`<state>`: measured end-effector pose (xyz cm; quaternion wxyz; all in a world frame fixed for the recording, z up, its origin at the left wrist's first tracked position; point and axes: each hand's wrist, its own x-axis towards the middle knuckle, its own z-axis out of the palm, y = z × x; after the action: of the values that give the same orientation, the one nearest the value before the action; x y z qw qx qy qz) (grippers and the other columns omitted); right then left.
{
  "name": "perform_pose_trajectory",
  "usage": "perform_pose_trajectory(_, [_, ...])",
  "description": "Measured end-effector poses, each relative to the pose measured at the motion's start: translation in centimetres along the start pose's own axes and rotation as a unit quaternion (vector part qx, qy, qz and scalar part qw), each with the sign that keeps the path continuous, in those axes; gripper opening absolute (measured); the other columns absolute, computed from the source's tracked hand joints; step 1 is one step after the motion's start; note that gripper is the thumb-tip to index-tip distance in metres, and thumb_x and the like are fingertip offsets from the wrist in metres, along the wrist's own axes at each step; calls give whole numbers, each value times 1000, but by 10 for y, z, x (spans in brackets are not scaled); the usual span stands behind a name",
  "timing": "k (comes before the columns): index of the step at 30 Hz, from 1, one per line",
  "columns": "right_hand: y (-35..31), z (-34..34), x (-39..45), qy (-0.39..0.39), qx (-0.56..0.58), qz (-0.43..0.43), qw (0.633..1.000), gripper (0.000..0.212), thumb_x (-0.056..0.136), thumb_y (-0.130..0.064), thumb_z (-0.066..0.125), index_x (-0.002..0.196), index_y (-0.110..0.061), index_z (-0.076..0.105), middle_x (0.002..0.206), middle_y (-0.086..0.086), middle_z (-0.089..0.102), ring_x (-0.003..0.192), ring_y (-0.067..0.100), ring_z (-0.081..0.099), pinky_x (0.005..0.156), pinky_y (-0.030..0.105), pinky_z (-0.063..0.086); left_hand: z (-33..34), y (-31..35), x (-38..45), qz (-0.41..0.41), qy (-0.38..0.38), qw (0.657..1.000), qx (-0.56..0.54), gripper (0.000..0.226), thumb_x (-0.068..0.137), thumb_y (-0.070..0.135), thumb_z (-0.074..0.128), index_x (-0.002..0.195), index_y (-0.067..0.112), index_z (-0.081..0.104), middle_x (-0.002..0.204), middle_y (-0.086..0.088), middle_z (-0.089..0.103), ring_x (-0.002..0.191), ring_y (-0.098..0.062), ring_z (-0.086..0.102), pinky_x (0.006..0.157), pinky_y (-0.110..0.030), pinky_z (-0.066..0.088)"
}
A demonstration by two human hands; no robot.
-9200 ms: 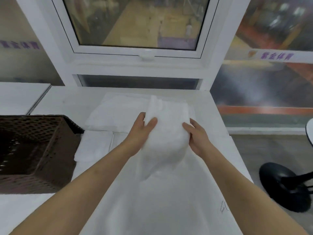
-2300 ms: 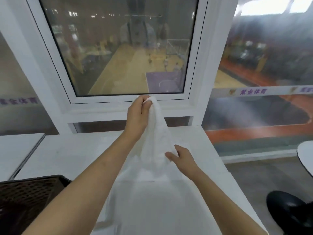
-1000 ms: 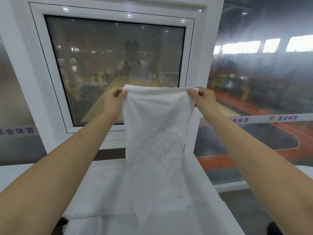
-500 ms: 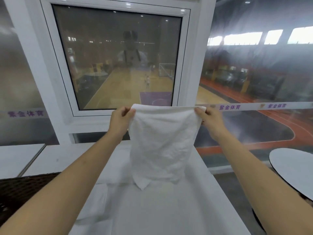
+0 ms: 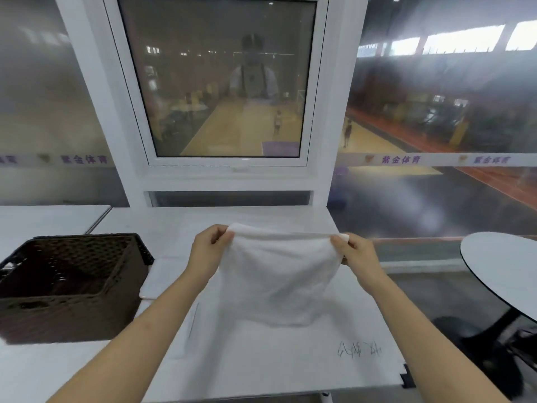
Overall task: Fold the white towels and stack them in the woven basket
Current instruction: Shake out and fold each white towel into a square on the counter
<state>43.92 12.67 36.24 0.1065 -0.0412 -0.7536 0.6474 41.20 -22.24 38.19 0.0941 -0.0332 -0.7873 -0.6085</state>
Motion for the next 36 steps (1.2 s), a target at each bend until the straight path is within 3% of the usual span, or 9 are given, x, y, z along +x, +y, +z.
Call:
perform_pose_trajectory(3, [26,-9,-34,-22,-10,31,999,28,98,-34,68,91,-8,75,87,10,70,81,18,64,78,45,58,6,-20,-47,-29,-1,1000,-1,14,100,23,62,91,20,73,91,4,73,80,-12,64,74,-30,50])
perform_pose_trajectory(8, [68,-16,-79,-64,-29,60,996,52,90,-47,68,90,5,62,79,3,57,75,17,53,72,41,47,11,-60,-107,-91,-11,996,-2,13,99,24,62,94,22,74,89,4,74,83,-17,66,75,-31,49])
perform_pose_trajectory(15, [107,-5,-100,-79,-40,99,991,53,88,-49,68,87,4,61,78,5,58,75,18,54,71,39,47,16,-103,-132,-141,-10,990,19,13,98,29,63,91,32,74,91,3,74,93,-26,68,81,-42,53])
perform_pose_trajectory(21, [130,13,-68,-61,-70,117,989,57,86,-50,67,83,5,54,74,3,49,70,16,47,65,36,38,22,-129,-102,-170,-5,985,23,15,98,30,63,87,29,73,89,2,73,93,-28,67,83,-44,53])
perform_pose_trajectory(27, [148,36,-13,-25,-84,148,985,41,93,-36,67,77,0,58,67,-2,49,63,15,44,62,33,36,41,-164,-36,-186,1,983,13,11,97,24,65,91,22,74,93,-4,73,95,-30,67,89,-46,54])
perform_pose_trajectory(31, [172,54,36,5,-86,180,980,29,95,-31,69,79,-7,69,66,-4,59,62,13,51,59,32,42,57,-193,15,-213,-3,977,7,11,98,22,65,91,20,73,90,-3,73,90,-26,68,81,-38,53])
perform_pose_trajectory(36, [215,74,92,21,-92,217,972,43,91,-36,70,80,3,57,69,-1,48,66,16,42,61,33,34,76,-236,68,-237,-9,971,22,12,98,22,64,89,19,71,83,1,68,77,-15,58,67,-27,44])
